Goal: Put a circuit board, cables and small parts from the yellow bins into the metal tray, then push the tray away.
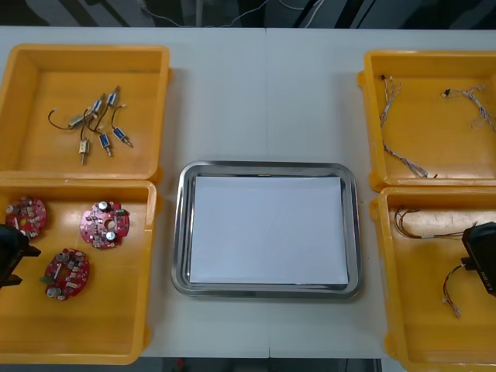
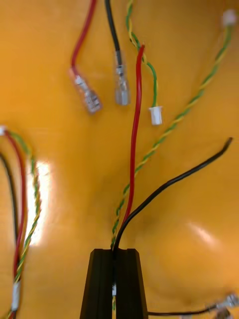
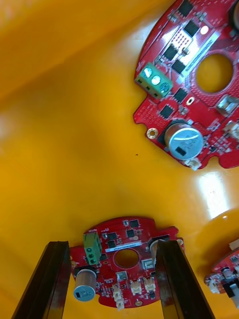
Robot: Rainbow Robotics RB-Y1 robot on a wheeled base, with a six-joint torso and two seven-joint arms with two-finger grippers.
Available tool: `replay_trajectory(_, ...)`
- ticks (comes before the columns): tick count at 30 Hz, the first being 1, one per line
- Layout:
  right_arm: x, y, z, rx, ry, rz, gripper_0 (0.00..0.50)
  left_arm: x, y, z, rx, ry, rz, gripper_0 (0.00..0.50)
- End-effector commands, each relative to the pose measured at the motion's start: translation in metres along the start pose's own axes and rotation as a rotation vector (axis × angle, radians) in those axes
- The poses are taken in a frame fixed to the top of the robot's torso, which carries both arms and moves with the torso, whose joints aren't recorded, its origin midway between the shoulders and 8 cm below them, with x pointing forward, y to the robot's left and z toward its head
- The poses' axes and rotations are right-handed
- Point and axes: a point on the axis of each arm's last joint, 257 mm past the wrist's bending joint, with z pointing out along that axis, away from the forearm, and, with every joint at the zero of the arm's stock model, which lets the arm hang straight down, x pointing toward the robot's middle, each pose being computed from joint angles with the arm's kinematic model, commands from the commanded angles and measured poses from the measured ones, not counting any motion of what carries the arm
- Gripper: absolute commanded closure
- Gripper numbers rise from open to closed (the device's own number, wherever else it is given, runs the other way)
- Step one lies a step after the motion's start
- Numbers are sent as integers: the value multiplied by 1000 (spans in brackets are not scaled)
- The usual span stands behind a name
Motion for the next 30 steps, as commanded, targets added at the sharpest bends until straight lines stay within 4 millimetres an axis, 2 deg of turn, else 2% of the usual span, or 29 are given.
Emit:
replay_trajectory(1,-23,-8,-32,11,-65,-31,500,16,7,8,0,4,15,0)
replay_trajectory(9,-27,-5,-70,48,-71,-106,500,24,12,15,-7,14,16,0)
replay_trajectory(15,-28,16,-96,-37,-62,-163,500,27,16,20,-11,11,21,0)
replay_trajectory(21,-15,34,-120,-101,-38,-290,500,29,17,24,-8,3,25,0)
replay_trajectory(30,1,48,-152,-118,-3,-526,500,32,24,28,-15,2,22,0)
